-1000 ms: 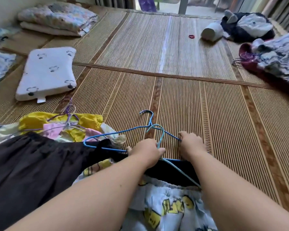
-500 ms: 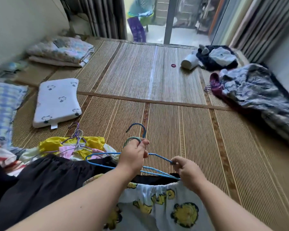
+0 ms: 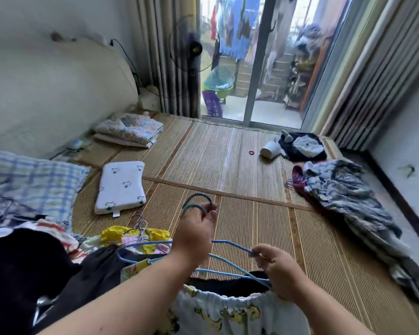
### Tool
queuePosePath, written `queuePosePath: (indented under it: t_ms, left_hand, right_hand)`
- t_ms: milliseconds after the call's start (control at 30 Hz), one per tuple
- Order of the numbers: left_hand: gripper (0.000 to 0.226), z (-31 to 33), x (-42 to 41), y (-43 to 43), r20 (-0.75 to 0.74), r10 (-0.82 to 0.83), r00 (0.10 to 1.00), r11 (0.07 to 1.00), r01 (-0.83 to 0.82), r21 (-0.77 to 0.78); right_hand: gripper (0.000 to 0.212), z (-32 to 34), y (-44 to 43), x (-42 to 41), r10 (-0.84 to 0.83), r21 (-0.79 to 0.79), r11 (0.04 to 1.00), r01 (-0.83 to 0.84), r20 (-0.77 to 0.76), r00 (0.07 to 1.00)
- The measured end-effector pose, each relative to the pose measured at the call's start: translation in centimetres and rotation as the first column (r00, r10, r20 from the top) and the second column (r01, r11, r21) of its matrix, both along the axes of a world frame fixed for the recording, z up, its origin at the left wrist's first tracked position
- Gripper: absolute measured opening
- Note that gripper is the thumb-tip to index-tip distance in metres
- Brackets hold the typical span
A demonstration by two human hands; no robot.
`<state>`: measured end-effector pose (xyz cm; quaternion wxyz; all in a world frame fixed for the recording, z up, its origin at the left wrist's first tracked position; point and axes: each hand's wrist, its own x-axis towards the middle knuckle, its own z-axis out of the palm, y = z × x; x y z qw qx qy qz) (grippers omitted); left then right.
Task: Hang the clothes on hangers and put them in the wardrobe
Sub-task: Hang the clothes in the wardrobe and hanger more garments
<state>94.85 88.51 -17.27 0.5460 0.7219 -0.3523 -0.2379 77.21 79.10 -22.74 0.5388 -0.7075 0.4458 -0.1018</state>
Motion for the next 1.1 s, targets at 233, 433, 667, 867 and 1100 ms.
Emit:
queuePosePath:
  t_ms: [233,433,667,867,1100]
  left_hand:
    - [0.02,6.9,-1.9,3.6,-0.09,0.179,0.98,0.971,-0.19,-0.142]
    - [0.02,11.9,-5.8,8.7,-0.014,0.441,0.897,0.878,-0.435,-0.2]
    - [0.016,20.8,-12.9,17.8,0.146,0.759,0.634,0.638,-0.679,-0.365]
    - [0.021,30.9,-18.6,26.8,0.235,0.835,0.497,0.548,-0.717,-0.431]
    - [0.019,38.3,-23.5,37.7,0.312,0.905,0.288,0.403,-0.812,-0.422]
  right_hand:
    - [0.027,6.2,1.9,-0.3,0.283,-0.087,0.955,-0.283,-0.012,0.959]
    - [0.013,11.0,5.5,-1.9,0.537,-0.357,0.788,-0.502,0.001,0.843]
    - [0.049,19.5,11.7,-4.3,0.804,-0.52,0.568,-0.637,0.187,0.564]
    - [0.054,28.3,18.7,-4.3,0.903,-0.673,0.42,-0.608,0.243,0.355]
    - [0.048,35.2,28.9,-3.7,0.936,-0.667,0.287,-0.687,0.347,0.055]
